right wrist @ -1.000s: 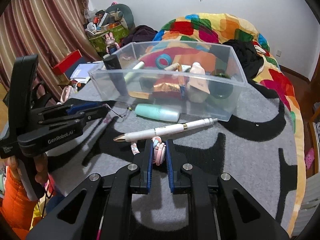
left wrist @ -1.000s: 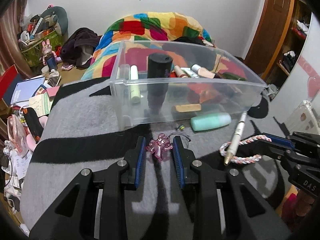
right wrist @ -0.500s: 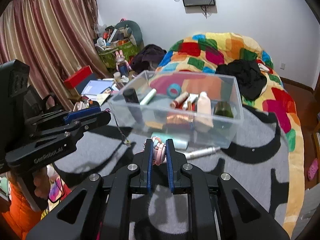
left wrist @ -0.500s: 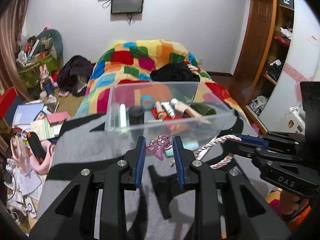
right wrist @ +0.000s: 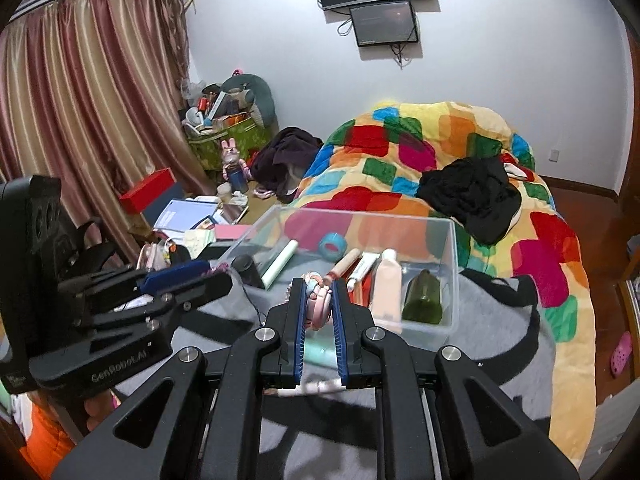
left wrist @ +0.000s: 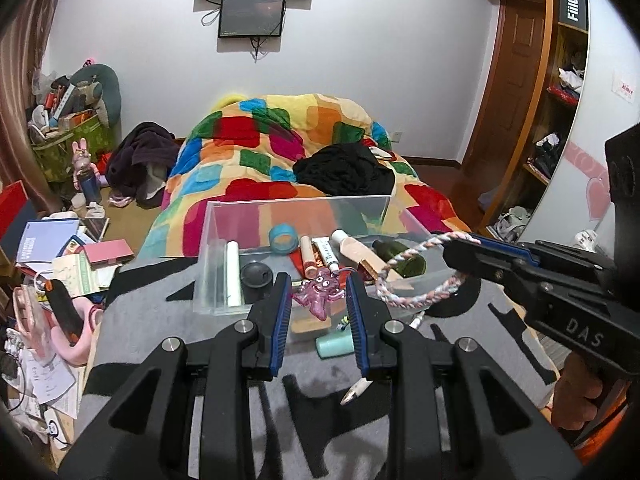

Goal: Organize objects
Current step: 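Release the rope bracelet into the clear box with the right tool while left drops the hair clip in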

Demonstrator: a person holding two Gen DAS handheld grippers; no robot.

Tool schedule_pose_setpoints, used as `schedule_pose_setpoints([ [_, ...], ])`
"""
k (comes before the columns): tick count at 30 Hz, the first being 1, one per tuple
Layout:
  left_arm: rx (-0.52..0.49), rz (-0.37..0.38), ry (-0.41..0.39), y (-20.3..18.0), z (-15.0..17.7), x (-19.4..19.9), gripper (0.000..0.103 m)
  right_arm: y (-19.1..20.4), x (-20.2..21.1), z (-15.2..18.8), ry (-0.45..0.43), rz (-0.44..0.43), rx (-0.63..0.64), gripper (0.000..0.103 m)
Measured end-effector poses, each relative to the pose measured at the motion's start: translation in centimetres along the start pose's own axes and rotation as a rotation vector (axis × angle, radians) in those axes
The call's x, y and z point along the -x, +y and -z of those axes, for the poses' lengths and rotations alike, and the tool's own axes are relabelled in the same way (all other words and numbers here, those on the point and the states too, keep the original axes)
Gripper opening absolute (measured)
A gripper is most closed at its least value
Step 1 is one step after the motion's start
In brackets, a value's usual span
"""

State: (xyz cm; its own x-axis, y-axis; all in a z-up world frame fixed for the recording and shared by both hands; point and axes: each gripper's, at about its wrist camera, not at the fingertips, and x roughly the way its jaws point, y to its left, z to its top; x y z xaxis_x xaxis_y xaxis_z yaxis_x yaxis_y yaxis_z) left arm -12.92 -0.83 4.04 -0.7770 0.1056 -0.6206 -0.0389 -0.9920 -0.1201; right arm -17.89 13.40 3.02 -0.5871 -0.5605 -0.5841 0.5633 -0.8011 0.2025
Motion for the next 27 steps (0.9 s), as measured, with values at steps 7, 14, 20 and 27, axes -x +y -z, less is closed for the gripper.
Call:
schedule_pose_setpoints([
  [7,0.022,0.018,0.03,-0.1,-0.8,-2.7,0.027,-1.5,-2.3,-1.0,0.017,0.025,-0.035,0.011],
  [14,0.032,-0.003,0.09,0.2,-1.1,-5.9,0.027,-3.0,-5.7,-0.6,0.085,0.046,-0.061,0.011],
  [20,0.071,0.005,0.116,0.6,-2.0,-7.6,0.027,-4.4,-7.5,-0.3,0.126,0.043,-0.102,0.011],
  [27,0.086,-0.015,0.157,0.7,-2.0,-9.0,0.027,-4.8,-7.9,0.3,0.168,0.043,-0.103,0.012],
])
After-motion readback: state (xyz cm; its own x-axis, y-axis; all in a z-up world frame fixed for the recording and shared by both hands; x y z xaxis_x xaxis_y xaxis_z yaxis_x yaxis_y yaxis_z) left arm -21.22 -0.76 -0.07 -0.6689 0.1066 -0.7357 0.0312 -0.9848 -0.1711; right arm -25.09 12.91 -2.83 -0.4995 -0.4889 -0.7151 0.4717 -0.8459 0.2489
